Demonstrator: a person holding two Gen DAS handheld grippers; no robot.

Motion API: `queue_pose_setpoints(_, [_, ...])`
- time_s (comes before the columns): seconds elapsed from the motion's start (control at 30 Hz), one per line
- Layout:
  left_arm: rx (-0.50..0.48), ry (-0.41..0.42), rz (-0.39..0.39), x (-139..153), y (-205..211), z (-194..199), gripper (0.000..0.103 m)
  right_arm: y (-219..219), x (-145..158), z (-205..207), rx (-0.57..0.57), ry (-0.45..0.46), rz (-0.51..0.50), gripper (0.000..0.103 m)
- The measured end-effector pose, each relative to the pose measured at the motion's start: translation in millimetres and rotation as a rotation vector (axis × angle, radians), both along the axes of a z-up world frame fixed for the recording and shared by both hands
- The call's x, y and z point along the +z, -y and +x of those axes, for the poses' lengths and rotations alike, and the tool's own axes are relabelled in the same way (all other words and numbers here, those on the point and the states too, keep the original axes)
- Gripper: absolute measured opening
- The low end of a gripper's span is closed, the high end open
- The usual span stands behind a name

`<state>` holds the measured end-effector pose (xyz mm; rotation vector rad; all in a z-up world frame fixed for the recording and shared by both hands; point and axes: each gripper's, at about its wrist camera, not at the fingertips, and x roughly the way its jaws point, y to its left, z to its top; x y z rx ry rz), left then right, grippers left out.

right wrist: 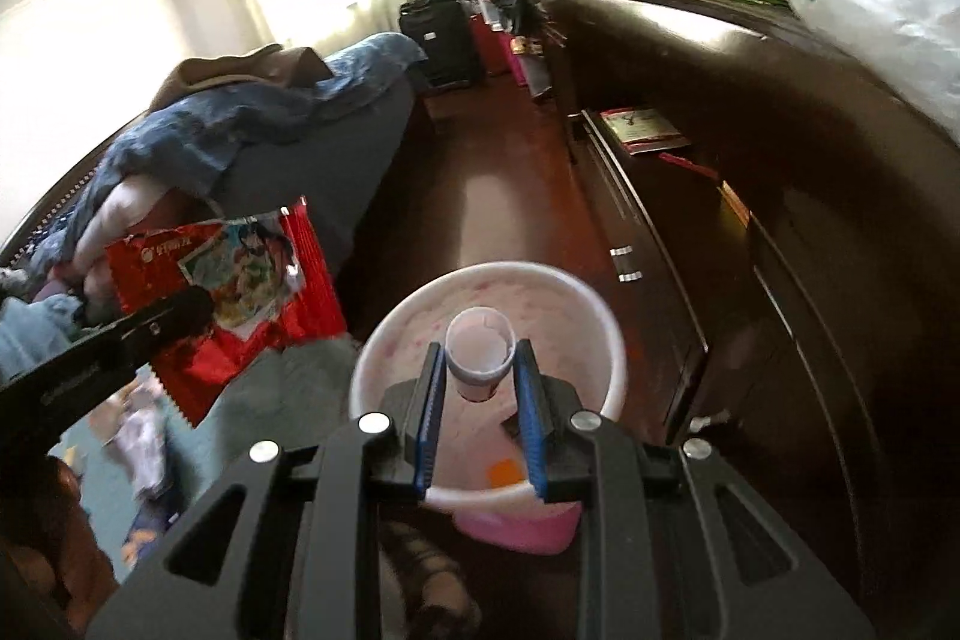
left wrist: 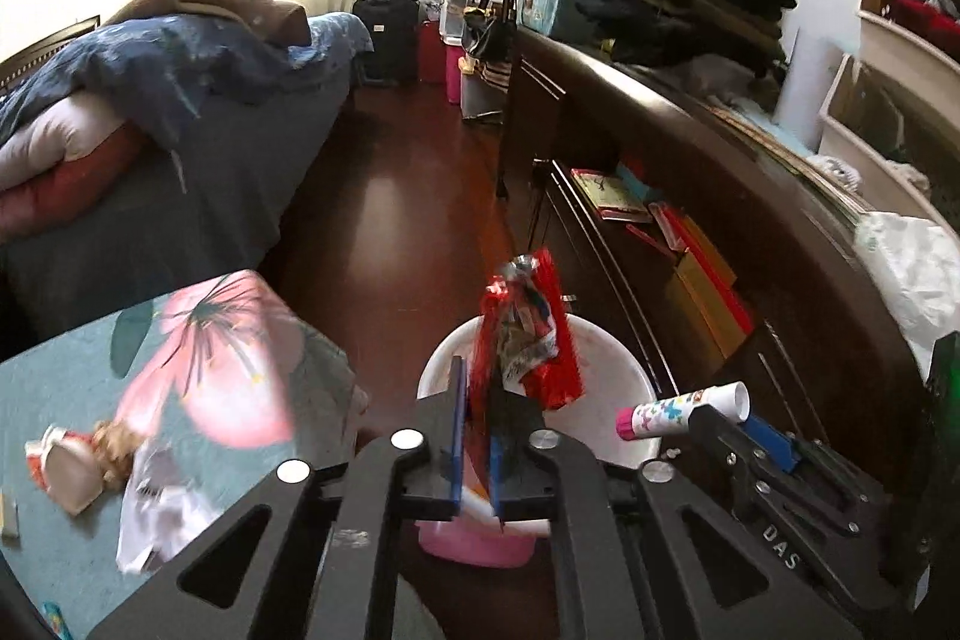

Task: Collect trash
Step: 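Carry the bag and cup over the wastebasket and open both tools, then grasp the red-white crumpled wrapper with the left tool while the right tool reaches for crumpled paper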

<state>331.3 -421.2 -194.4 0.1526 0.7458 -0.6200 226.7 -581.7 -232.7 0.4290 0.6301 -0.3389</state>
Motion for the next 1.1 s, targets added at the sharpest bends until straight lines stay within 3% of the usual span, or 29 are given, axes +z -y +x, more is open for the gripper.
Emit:
queue_pose_setpoints(0.03, [0.007,0.008,0.013,-2,6,4,0.021,6,-4,6,-0.016,-0.003,-0.010,0.027])
queue_pose_setpoints(0.1, [0.028,0.022,0.014,-5,9,9,0.054,15,-10,13,-0.029,-0.016,-0.010,0.031])
queue_pose_setpoints(0.13, [0.035,0.026,0.006,-5,9,10,0.057,17,-13,15,-0.028,-0.020,-0.001,0.031])
queue_pose_setpoints(0.23, [0.039,0.013,-0.024,-2,-1,8,0.057,18,-20,10,-0.025,-0.031,0.010,0.032])
queue_pose_setpoints(0.4, [0.052,0.040,-0.019,6,-27,-12,0.066,3,-21,-8,-0.010,-0.032,0.025,0.041])
queue_pose_setpoints(0.5, [0.073,0.077,0.001,14,-45,-27,0.075,-14,-17,-17,0.013,-0.040,0.033,0.047])
queue_pose_setpoints(0.73, [0.149,0.131,0.067,22,-100,-48,0.080,-71,7,-34,0.111,-0.010,0.015,0.060])
queue_pose_setpoints(0.97, [0.356,0.087,0.124,6,-176,-8,0.086,-128,26,-36,0.233,0.000,-0.021,0.064])
queue_pose_setpoints(1.1, [0.392,0.008,0.166,-14,-213,33,0.087,-153,29,-28,0.291,-0.006,-0.042,0.065])
